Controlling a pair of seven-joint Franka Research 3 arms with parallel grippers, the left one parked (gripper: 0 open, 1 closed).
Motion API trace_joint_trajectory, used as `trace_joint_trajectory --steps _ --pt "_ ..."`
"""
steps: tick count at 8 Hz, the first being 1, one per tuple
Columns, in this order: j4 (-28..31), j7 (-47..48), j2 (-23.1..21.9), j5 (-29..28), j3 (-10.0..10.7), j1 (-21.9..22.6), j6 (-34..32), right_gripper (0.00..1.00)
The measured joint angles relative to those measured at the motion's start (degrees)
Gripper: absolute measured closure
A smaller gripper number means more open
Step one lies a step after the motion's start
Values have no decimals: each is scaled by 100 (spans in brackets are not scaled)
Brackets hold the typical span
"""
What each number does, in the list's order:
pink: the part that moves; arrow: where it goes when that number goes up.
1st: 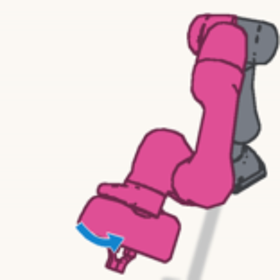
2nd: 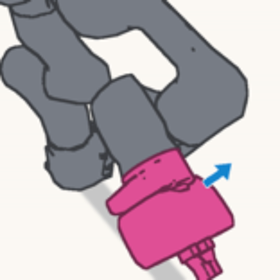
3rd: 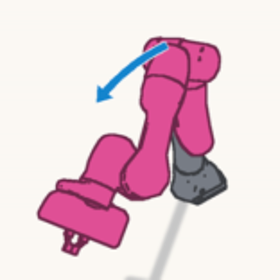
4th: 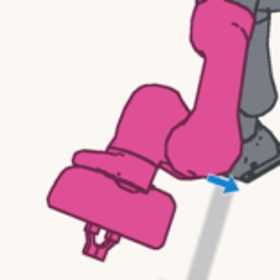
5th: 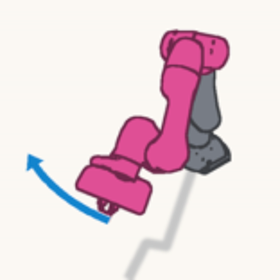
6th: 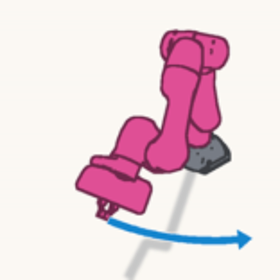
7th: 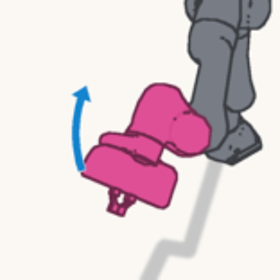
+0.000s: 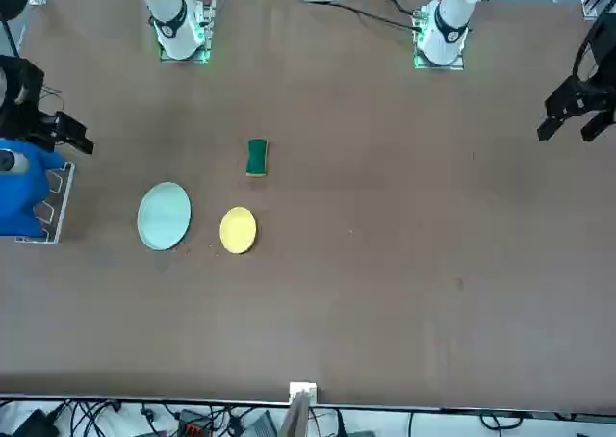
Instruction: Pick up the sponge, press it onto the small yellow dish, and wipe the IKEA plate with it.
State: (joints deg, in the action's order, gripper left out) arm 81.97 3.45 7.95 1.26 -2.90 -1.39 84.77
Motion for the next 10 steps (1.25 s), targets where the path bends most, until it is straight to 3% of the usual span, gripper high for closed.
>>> trace_joint_trajectory --steps 5,8,10 --pt "4 0 12 0 0 1 -15 0" --pt "68 4 300 0 -11 53 -233 0" --pt "413 7 404 -19 -20 180 -20 0"
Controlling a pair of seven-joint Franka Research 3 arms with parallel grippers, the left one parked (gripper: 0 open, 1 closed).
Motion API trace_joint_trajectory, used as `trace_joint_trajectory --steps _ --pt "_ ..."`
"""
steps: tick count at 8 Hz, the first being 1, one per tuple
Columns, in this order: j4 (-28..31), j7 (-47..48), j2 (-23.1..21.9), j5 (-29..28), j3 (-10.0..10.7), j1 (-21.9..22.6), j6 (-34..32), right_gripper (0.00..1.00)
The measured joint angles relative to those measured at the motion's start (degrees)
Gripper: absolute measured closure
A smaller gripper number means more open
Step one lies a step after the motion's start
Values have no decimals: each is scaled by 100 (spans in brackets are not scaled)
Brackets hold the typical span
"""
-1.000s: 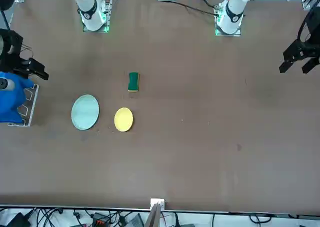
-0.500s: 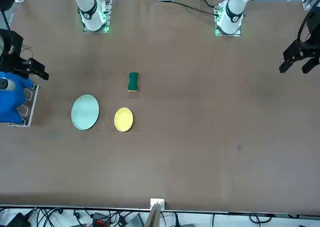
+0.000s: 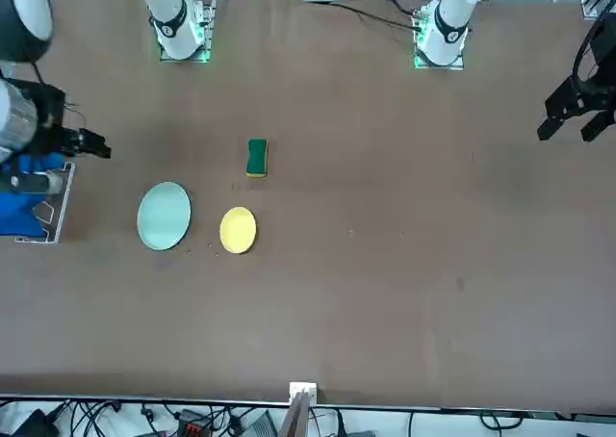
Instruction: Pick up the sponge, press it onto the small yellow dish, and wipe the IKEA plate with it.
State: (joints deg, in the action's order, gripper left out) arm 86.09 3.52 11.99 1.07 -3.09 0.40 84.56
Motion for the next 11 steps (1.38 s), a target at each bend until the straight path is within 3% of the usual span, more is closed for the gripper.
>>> trace_joint_trajectory --steps 3,7,11 --pt "1476 669 -282 -99 -50 670 1633 0" --pt "3889 2483 -870 -111 -93 2170 4076 0" --pt "4624 3626 -790 -111 -89 3022 5061 0"
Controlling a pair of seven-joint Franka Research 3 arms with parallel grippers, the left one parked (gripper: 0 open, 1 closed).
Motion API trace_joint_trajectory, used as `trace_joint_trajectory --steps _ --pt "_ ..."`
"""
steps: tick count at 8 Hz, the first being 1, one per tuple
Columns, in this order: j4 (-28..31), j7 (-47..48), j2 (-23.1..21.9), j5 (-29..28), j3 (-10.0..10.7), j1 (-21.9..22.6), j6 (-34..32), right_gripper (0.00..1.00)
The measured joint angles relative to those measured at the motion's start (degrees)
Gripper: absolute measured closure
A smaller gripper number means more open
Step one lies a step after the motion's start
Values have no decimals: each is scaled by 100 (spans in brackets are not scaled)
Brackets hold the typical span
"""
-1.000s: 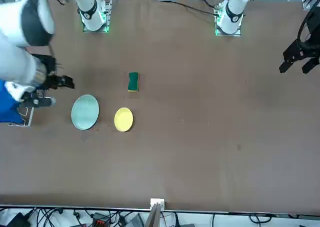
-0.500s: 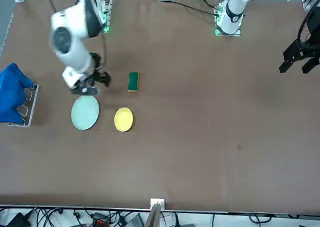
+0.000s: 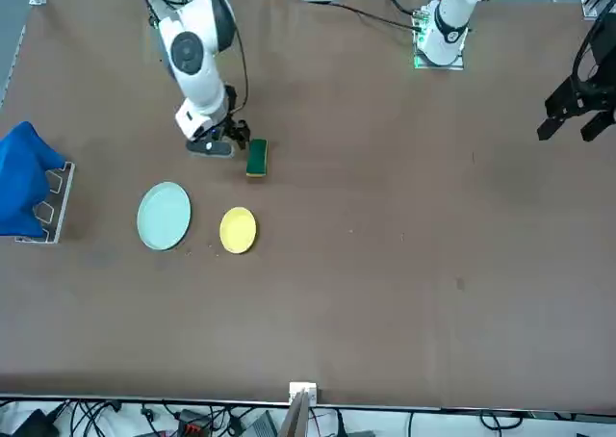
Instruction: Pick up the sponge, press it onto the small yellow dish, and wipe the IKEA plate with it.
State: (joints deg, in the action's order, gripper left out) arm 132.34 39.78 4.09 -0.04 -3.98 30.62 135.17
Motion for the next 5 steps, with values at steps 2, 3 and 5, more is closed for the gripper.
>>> trace_joint_trajectory --steps 2,3,5 --pt "215 204 306 0 2 220 624 0" --pt "260 248 531 0 4 304 904 0" --pt "263 433 887 0 8 488 1244 0"
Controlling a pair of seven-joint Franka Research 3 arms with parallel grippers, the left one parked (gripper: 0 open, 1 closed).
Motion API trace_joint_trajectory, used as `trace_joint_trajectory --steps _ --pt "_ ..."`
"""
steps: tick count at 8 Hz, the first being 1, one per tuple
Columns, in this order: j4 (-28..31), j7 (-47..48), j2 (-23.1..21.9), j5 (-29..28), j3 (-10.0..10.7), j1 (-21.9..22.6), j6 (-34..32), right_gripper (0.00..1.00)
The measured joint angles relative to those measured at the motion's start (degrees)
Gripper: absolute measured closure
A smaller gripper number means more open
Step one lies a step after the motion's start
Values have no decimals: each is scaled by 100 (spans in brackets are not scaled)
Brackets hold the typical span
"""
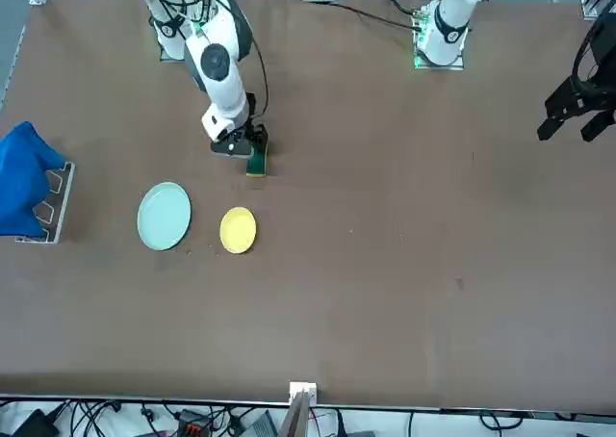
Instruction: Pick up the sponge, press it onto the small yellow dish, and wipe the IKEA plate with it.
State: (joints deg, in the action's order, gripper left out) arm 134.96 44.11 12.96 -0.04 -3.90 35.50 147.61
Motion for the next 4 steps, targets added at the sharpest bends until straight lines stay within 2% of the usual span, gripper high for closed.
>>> trace_joint_trajectory --steps 4 --pt "0 83 351 0 9 188 200 0"
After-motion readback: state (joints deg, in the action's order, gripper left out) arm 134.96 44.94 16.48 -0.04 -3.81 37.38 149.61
